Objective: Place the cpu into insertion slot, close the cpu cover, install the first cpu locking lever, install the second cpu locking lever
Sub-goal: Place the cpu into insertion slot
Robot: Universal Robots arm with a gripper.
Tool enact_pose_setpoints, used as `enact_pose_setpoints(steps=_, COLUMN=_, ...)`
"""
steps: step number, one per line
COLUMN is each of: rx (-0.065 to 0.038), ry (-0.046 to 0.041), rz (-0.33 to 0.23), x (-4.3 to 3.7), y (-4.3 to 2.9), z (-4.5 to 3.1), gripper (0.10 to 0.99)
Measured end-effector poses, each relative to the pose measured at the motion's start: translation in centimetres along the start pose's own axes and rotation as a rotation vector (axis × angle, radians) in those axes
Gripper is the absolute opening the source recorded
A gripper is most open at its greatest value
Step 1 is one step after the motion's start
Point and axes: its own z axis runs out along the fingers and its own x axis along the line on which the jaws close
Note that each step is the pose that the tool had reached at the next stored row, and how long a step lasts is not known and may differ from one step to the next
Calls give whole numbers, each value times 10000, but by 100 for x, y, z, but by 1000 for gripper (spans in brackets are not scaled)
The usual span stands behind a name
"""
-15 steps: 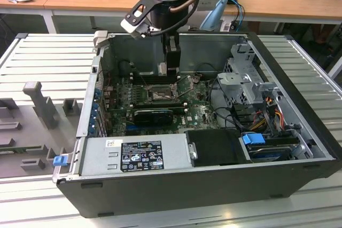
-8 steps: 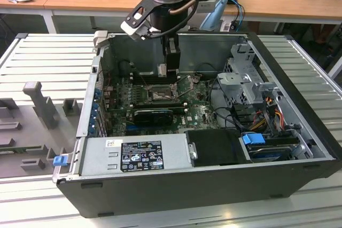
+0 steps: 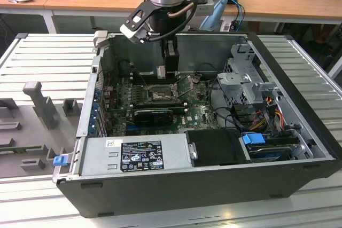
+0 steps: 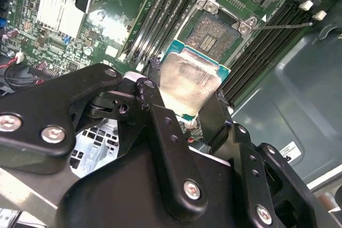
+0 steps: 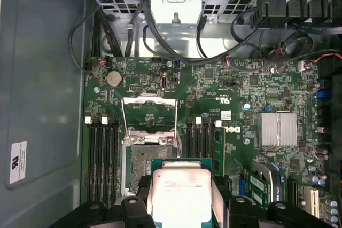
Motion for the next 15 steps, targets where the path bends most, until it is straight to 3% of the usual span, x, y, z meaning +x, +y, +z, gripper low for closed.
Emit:
enact_pose_setpoints(steps=9, rx=0, ry=15, rz=2, x=0, y=-32, z=70, gripper=529)
enact_pose_setpoints(steps=15, rx=-1, ry=16, rz=6, x=35, y=-61, z=220, gripper=529)
